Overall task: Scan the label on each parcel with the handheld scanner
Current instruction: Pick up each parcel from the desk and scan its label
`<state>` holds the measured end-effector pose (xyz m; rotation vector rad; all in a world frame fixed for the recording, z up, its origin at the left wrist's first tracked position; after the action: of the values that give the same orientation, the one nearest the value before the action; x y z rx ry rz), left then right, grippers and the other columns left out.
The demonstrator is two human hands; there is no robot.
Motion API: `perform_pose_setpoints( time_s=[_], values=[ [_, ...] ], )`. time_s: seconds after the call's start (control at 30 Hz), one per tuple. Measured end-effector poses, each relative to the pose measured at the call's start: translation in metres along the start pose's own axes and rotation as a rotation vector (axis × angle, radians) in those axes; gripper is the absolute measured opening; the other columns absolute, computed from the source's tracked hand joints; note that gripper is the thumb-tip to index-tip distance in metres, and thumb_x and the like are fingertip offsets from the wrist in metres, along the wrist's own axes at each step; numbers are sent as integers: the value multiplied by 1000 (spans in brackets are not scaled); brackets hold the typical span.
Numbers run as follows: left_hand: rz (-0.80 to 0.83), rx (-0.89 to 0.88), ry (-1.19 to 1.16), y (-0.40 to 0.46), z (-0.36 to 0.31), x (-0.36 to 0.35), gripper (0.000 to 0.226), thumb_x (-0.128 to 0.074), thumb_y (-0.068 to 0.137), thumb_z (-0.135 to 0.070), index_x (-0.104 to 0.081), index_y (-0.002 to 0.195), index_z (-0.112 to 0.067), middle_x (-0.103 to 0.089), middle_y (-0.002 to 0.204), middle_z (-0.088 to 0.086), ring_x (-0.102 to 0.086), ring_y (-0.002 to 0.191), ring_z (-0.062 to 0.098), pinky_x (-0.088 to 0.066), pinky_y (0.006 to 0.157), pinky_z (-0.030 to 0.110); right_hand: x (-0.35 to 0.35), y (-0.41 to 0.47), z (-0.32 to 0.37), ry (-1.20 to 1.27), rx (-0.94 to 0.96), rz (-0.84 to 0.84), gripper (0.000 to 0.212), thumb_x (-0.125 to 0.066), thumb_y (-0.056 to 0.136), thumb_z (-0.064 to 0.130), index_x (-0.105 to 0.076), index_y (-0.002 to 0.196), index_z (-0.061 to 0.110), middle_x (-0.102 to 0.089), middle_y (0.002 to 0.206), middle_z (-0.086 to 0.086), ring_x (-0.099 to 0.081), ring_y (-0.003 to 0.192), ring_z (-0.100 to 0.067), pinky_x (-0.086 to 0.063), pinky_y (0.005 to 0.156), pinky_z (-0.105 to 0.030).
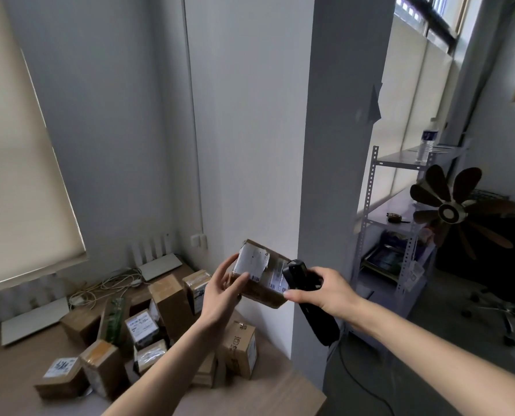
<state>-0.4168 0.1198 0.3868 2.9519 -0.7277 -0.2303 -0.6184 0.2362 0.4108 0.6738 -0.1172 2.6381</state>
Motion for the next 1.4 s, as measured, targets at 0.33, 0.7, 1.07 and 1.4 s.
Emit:
perform_pose_setpoints(
  time_s=[0.33, 0.7, 1.07, 1.4],
  values=[
    [-52, -58, 185, 15, -10, 32, 45, -72, 91, -32, -59, 132, -48, -65, 123, -7, -59, 116, 11, -54, 88, 35, 14, 3, 11, -850, -17, 35, 75, -88, 56, 59, -65, 122, 32, -70, 114, 5, -65, 108, -22, -51, 80, -32],
    [-80, -56, 204, 11, -15, 36, 45, -70, 93, -24, -60, 134, -42, -67, 119, -6, -61, 108, 3, -52, 80, 23, 19, 3, 19, -996, -1, -8, 57, -86, 55, 52, -69, 104, 29, -66, 92, 7, -57, 87, -24, -40, 71, -31],
    [-103, -56, 223, -1, -18, 31, 43, -73, 89, -34, -60, 127, -51, -66, 121, -4, -62, 110, 11, -53, 75, 22, 21, -1, 30, -1039, 50, 4, 51, -85, 58, 48, -66, 100, 28, -68, 94, 7, -58, 87, -24, -38, 68, -30],
    [-144, -78, 228, -20, -23, 31, 46, -68, 94, -26, -57, 136, -42, -64, 124, -1, -60, 110, 9, -52, 70, 18, 22, -9, 34, -992, 84, 13, 56, -85, 58, 50, -66, 106, 29, -69, 98, 6, -60, 89, -24, -42, 72, -31]
  ],
)
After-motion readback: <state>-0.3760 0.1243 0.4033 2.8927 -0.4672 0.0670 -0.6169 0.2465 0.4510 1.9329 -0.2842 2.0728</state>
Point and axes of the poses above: each hand's wrist, its own y-axis towards the middle knuckle, its own x-axis out of the back of the hand, z = x × y, the point moved 8 cm from there along y, towards the middle knuckle
